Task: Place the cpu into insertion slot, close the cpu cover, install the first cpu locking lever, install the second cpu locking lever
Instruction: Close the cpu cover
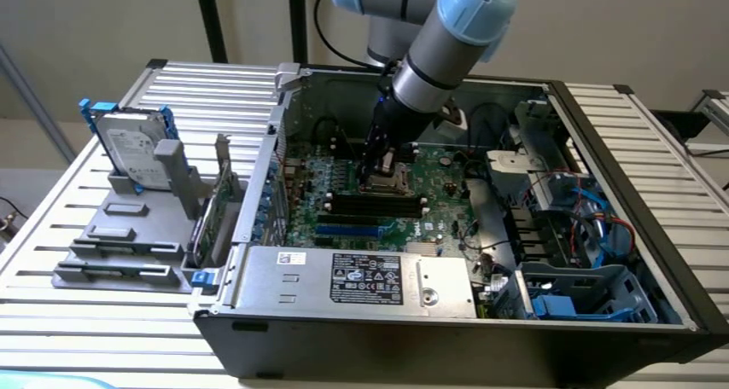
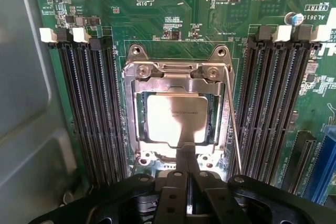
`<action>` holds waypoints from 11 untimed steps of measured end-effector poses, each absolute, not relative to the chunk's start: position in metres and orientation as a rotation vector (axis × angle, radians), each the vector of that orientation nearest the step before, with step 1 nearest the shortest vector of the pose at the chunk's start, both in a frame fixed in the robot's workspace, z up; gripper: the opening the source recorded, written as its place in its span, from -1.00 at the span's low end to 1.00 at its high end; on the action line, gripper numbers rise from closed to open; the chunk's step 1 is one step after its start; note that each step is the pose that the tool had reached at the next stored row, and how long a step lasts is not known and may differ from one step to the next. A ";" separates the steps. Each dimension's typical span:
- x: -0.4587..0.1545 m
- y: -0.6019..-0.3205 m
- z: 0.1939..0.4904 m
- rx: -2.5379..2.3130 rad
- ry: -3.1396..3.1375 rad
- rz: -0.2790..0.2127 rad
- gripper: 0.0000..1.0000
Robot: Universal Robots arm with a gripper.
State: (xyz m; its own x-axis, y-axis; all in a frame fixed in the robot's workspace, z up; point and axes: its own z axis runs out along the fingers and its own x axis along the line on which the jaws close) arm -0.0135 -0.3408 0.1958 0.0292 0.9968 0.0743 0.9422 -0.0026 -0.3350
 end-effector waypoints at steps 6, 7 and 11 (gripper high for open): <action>-0.014 -0.341 0.196 -2.019 -1.984 0.263 -0.79; -0.014 -0.341 0.198 -2.019 -1.983 0.264 -0.79; -0.019 -0.343 0.203 -2.017 -1.980 0.264 -0.79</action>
